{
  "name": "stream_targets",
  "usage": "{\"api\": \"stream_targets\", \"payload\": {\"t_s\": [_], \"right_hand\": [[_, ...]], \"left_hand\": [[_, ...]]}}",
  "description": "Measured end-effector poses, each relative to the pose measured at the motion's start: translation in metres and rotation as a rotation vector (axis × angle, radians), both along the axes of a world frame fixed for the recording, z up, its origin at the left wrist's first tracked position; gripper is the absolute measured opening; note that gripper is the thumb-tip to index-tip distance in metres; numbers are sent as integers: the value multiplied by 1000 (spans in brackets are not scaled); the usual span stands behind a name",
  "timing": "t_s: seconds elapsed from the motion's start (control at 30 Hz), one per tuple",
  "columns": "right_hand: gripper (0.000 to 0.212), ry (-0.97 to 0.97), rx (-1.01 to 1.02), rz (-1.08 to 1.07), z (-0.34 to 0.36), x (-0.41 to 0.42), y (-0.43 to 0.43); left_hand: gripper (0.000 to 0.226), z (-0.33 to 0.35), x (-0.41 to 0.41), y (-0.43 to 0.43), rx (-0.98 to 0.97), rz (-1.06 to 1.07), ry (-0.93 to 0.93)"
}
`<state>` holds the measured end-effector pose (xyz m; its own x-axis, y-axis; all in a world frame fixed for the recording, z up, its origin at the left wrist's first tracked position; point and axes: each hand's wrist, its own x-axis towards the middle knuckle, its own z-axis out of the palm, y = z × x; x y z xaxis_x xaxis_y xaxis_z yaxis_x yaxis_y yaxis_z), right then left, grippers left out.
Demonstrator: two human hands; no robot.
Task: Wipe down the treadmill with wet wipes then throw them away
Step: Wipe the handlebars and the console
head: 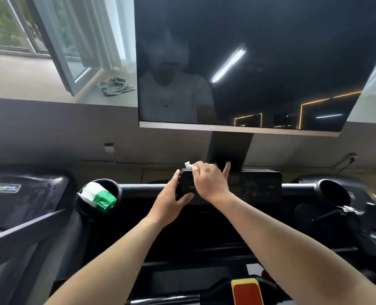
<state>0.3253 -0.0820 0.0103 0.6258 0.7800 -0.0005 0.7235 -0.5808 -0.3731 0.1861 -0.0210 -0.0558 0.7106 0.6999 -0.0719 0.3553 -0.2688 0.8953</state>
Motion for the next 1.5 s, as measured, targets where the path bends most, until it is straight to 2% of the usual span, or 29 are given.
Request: {"api": "stream_targets", "payload": {"t_s": [0.23,0.43,0.53,0.67,0.8,0.9,0.97,1.07,1.27,1.4,1.5], "right_hand": [[32,72,38,204,6,-7,4],[32,-3,51,-99,0,8,-23],[32,19,46,-117,2,-7,-13],[30,49,50,-30,-3,-22,0],[32,54,36,72,-3,-27,4],[31,24,-39,207,2,-31,4],[34,-21,-104,289,5,-34,5],[43,-60,-140,345,8,-33,2],[54,-45,52,438,3,-10,-18],[67,115,294,366,4,2,-29],[58,-2,208,259,-2,12,-39]], "left_hand": [[82,3,-1,2,36,-40,-22],[87,0,-2,4,8,-23,7],[86,-1,-3,6,4,-13,5],[77,4,-4,8,-30,-17,-18],[90,6,-7,9,-191,94,-164],[68,19,-8,5,-82,238,-232],[56,30,-4,2,-24,223,-262],[51,36,5,0,-34,179,-283],[48,39,16,-14,-124,139,-352],[47,37,21,-14,-166,207,-275],[40,32,18,-8,-58,202,-193]]}}
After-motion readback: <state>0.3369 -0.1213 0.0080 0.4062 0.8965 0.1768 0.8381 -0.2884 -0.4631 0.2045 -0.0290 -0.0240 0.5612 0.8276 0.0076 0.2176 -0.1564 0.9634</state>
